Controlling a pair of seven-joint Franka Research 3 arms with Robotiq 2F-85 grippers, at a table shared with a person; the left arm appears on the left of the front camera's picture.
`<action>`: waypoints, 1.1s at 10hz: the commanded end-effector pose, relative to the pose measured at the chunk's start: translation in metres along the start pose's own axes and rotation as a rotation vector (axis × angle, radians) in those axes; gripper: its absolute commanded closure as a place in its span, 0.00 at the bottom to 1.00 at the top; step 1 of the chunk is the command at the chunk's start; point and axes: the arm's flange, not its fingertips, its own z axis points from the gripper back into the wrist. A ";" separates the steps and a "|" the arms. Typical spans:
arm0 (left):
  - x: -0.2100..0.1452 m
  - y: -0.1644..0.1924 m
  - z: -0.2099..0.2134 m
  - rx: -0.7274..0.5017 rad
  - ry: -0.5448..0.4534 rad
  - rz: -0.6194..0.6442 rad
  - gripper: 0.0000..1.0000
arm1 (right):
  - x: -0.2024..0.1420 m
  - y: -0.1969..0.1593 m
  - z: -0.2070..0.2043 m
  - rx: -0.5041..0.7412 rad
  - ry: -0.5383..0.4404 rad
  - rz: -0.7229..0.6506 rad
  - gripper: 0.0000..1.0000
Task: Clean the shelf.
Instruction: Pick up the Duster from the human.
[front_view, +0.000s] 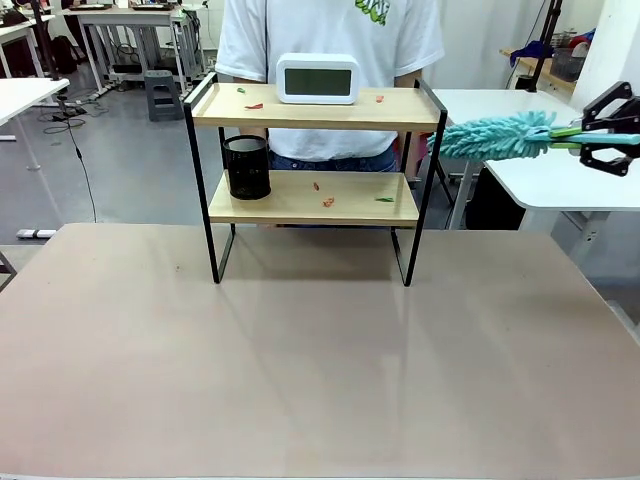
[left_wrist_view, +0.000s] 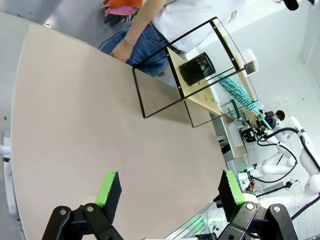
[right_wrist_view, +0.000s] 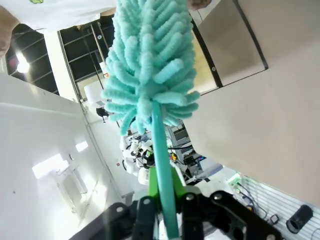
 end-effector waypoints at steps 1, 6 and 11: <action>0.002 0.000 0.000 -0.015 -0.014 -0.024 0.00 | -0.041 0.016 0.020 -0.072 0.013 0.135 1.00; 0.002 0.000 0.000 -0.015 -0.014 -0.024 0.00 | -0.228 -0.019 0.096 -0.447 -0.116 0.811 1.00; 0.002 0.000 0.000 -0.015 -0.014 -0.024 0.00 | -0.257 -0.030 0.112 -0.471 -0.086 0.837 1.00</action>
